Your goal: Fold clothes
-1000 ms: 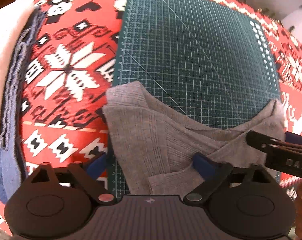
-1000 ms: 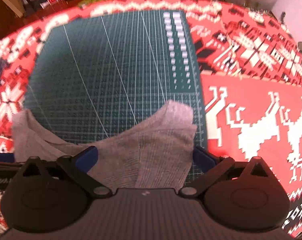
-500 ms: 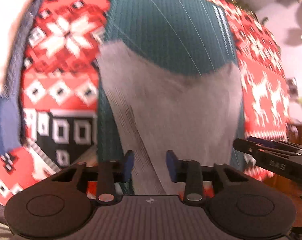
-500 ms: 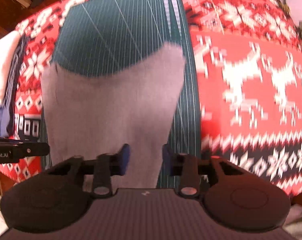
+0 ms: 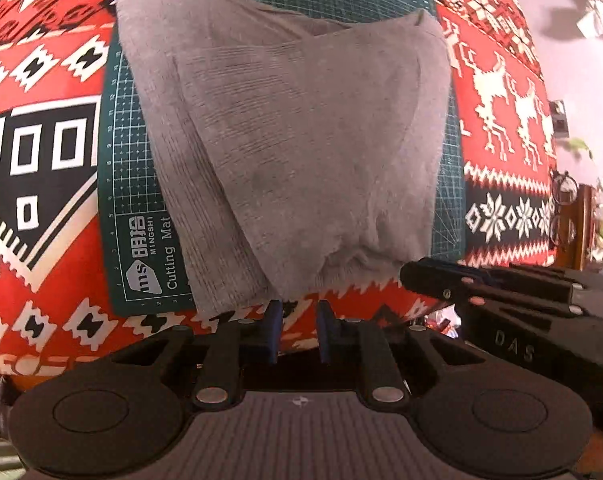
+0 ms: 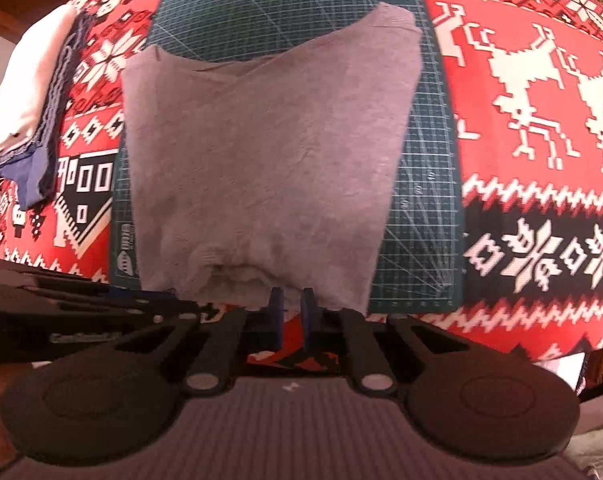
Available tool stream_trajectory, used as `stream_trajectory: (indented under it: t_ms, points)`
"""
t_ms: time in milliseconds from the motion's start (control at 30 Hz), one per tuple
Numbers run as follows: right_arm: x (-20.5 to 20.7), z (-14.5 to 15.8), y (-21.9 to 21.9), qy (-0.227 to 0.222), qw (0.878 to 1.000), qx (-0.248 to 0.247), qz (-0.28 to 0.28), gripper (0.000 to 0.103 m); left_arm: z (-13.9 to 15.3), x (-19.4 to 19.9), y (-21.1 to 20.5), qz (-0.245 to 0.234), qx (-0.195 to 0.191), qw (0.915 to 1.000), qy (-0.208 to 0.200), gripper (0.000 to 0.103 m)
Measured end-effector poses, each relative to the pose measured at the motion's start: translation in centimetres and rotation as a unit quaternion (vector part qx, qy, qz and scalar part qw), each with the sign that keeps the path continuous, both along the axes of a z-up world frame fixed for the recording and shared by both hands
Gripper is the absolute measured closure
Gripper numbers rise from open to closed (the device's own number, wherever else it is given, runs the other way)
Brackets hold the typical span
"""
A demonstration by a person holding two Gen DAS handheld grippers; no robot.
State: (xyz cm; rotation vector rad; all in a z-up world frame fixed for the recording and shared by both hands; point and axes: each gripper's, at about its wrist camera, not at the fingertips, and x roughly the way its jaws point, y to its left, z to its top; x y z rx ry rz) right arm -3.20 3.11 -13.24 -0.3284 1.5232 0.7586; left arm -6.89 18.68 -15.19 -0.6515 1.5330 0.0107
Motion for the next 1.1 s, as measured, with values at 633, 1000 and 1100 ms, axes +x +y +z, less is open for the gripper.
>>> stream_trajectory:
  t_ms: [633,1000,1100]
  points:
    - [0.6,0.0,2.7,0.045,0.997,0.065,0.018,0.103,0.4,-1.4,-0.2,-0.016,0.069,0.9969,-0.036,0.102]
    - [-0.4,-3.1,4.5,0.063,0.996,0.05,0.037,0.103,0.1,-1.4,0.0,-0.016,0.06,0.9975,-0.034,0.102]
    - [-0.5,-2.7,3.7,0.063,0.996,0.042,0.039,0.103,0.1,-1.5,-0.1,-0.022,0.057,0.9977,-0.028,0.102]
